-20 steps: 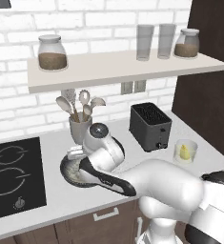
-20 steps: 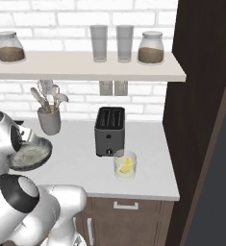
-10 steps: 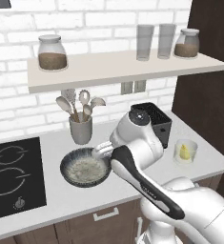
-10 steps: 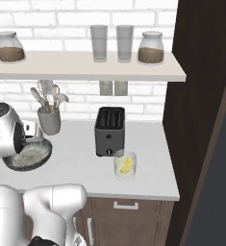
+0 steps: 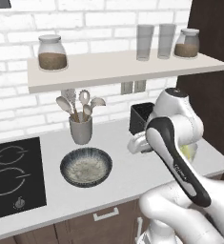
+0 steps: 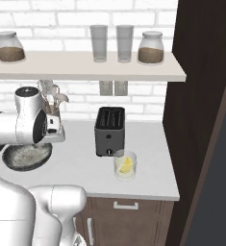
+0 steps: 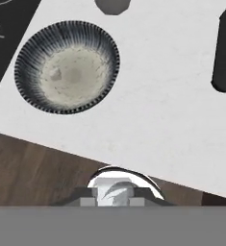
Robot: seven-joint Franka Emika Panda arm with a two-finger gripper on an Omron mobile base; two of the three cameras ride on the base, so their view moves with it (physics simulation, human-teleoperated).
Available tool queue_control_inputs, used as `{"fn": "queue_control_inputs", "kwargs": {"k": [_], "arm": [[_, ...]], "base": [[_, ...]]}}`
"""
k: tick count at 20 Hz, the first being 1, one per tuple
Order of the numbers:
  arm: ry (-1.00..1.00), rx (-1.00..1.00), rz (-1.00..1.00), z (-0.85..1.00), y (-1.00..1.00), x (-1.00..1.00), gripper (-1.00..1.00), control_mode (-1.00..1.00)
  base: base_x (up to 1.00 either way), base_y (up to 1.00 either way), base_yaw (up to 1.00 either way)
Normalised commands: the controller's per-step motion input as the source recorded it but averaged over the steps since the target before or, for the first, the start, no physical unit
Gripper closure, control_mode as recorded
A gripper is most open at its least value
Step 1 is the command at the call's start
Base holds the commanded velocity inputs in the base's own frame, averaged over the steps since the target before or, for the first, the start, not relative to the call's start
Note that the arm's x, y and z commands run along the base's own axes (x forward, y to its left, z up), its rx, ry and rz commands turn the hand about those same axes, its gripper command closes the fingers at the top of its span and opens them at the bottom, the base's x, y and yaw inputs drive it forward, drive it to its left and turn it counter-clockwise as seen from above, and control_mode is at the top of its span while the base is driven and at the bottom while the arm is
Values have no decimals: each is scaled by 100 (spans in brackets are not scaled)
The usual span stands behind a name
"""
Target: Grab a lemon wedge from the fridge and one ice cube from the ice bowl, and put them in the glass of lemonade.
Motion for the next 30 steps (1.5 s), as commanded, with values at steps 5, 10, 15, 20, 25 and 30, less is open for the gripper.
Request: {"fn": "queue_control_inputs", "kwargs": {"k": [5,10,15,20,25,30], "arm": [[-18,0,-24,-22,-83,-43,100,-100],[-27,0,-25,-12,-89,1,100,-100],[-4,0,-26,12,-91,18,100,-100],[0,0,-31,4,-81,49,100,-100],[3,1,-19,-4,-59,26,100,-100],[2,11,1,-30,-12,17,100,-100]], "base": [[0,0,0],[0,0,0],[0,0,0],[0,0,0],[0,0,0],[0,0,0]]}}
